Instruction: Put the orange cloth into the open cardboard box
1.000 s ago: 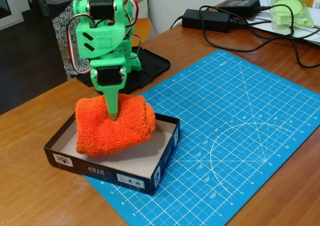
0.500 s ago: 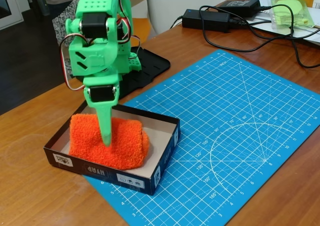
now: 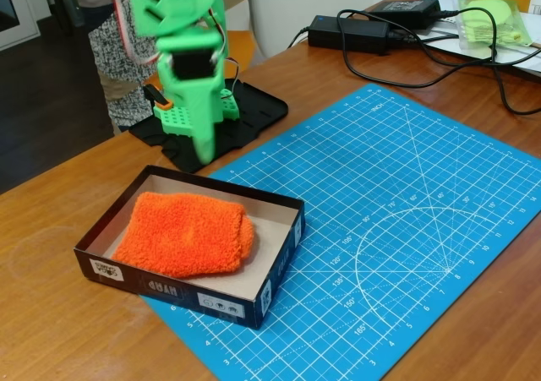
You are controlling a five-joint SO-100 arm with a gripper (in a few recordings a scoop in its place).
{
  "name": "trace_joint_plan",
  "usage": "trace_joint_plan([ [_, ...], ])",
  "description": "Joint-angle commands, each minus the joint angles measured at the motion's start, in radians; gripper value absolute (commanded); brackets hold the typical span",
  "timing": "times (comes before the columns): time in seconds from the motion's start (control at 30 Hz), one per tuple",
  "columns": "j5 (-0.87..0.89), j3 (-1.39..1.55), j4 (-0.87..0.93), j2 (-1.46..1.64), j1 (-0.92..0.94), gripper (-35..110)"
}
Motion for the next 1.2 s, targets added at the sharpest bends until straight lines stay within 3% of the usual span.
trace_joint_plan([
  [0.0, -0.006, 0.179, -0.077, 0.287, -0.101, 21],
  [0.13, 0.000, 0.488, -0.252, 0.689, -0.267, 15],
  [0.23, 0.014, 0.719, -0.364, 1.015, -0.388, 0],
  [0.43, 0.032, 1.092, -0.434, 1.523, -0.537, 0],
  [0.6, 0.101, 1.216, -0.482, 1.517, -0.491, 0],
  [0.83, 0.057, 1.489, -0.449, 1.517, -0.534, 0],
  [0.9, 0.124, 1.513, -0.402, 1.517, -0.549, 0],
  [1.17, 0.106, 1.586, -0.399, 1.516, -0.523, 0],
])
